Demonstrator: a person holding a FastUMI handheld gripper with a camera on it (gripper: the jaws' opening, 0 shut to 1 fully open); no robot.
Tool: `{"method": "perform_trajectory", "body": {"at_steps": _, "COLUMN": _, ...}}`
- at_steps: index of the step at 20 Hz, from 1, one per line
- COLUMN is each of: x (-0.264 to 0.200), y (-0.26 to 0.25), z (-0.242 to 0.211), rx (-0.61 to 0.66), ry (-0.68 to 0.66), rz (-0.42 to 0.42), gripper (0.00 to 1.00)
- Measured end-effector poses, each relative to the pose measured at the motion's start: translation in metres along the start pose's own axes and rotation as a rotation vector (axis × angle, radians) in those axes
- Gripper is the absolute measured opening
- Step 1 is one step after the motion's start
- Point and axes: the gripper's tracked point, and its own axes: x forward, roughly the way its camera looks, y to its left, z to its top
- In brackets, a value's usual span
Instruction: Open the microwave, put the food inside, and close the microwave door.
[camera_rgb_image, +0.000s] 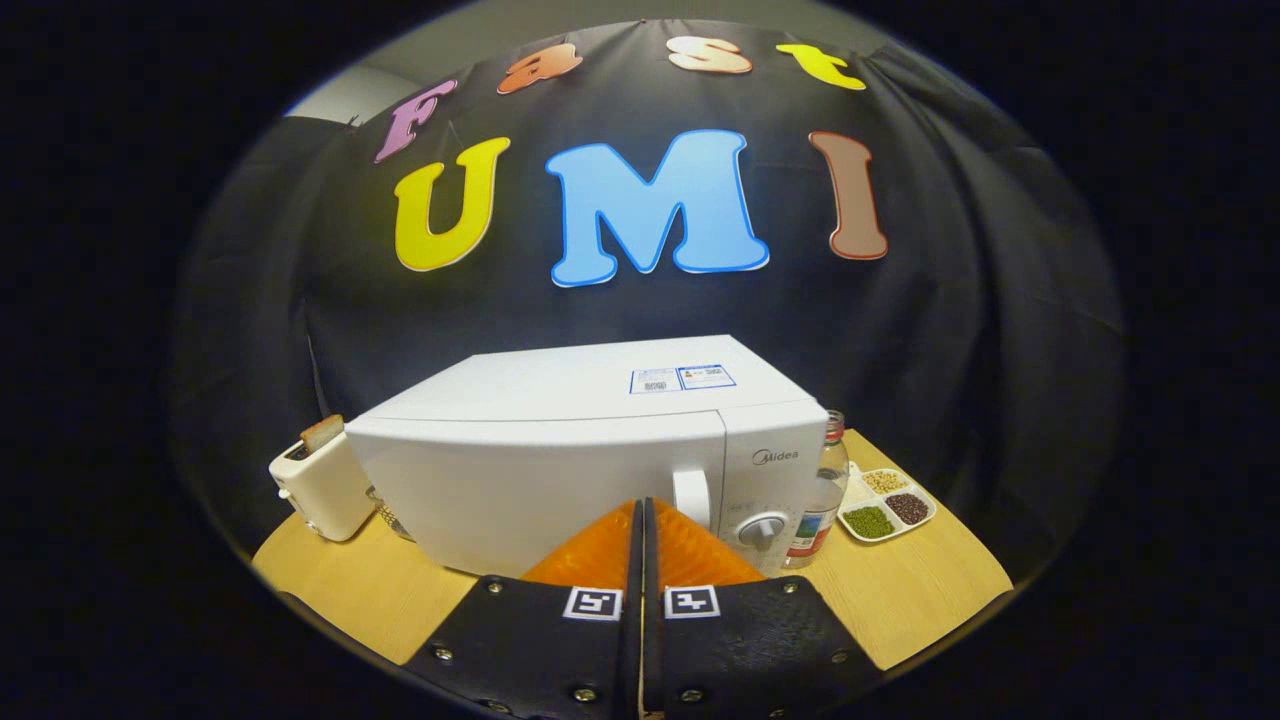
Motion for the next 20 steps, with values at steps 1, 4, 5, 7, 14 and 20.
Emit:
{"method": "perform_trajectory", "body": {"at_steps": 1, "x": -0.012, "y": -0.001, "z": 0.008, "rx": 0.004, "ry": -0.021, "rz": -0.004, "gripper": 0.01}}
{"method": "perform_trajectory", "body": {"at_steps": 4, "x": -0.045, "y": -0.011, "z": 0.032, "rx": 0.023, "ry": -0.079, "rz": -0.021, "gripper": 0.01}}
{"method": "perform_trajectory", "body": {"at_steps": 5, "x": -0.057, "y": -0.014, "z": 0.037, "rx": 0.031, "ry": -0.095, "rz": -0.024, "gripper": 0.01}}
{"method": "perform_trajectory", "body": {"at_steps": 7, "x": -0.078, "y": -0.020, "z": 0.047, "rx": 0.040, "ry": -0.123, "rz": -0.037, "gripper": 0.01}}
{"method": "perform_trajectory", "body": {"at_steps": 14, "x": -0.141, "y": -0.019, "z": 0.054, "rx": 0.014, "ry": -0.178, "rz": -0.008, "gripper": 0.02}}
{"method": "perform_trajectory", "body": {"at_steps": 20, "x": -0.173, "y": -0.010, "z": 0.045, "rx": -0.093, "ry": -0.236, "rz": 0.033, "gripper": 0.99}}
